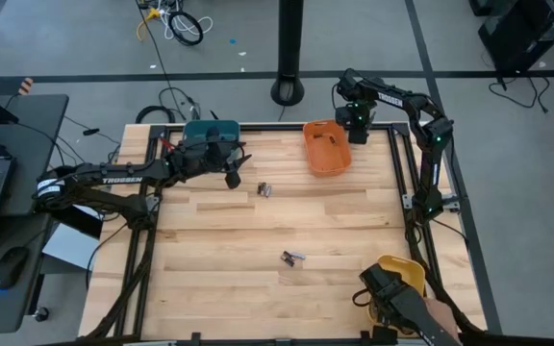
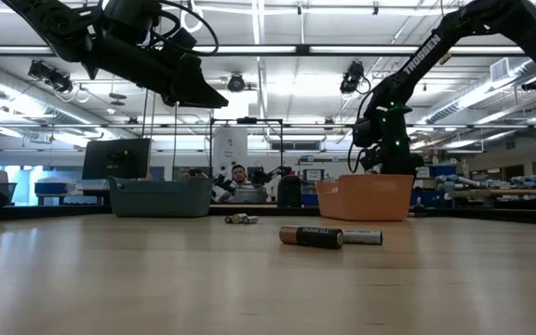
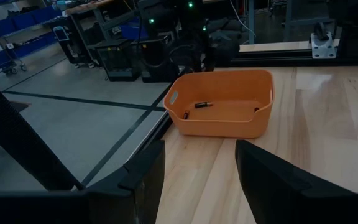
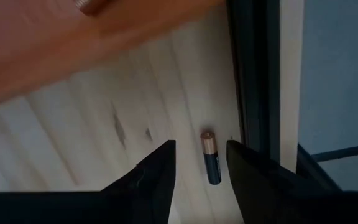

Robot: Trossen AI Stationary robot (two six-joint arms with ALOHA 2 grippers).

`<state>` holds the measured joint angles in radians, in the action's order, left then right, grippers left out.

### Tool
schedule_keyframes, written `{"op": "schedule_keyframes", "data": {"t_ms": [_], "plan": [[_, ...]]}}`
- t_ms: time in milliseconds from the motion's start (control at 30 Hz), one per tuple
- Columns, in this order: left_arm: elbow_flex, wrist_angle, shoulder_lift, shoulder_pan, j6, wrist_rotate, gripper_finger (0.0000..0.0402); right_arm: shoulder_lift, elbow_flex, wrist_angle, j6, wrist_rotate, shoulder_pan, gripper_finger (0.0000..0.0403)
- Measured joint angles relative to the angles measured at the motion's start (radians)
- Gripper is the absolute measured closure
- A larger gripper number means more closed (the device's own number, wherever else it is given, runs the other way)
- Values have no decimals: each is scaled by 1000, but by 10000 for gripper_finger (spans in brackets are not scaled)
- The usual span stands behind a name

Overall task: Sort batteries
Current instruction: Put the small black battery into the orange bin

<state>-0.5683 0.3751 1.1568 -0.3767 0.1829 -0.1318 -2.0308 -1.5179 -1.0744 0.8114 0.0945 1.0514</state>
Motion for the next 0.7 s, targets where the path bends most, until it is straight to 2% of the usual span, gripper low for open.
{"op": "schedule_keyframes", "data": {"t_ms": [200, 700], "plan": [[0, 0, 0, 0, 5, 0, 200, -2, 20, 11, 15, 21, 29, 251], [0, 1, 0, 0, 15, 0, 200, -28, 24, 52, 48, -3, 35, 251]]}}
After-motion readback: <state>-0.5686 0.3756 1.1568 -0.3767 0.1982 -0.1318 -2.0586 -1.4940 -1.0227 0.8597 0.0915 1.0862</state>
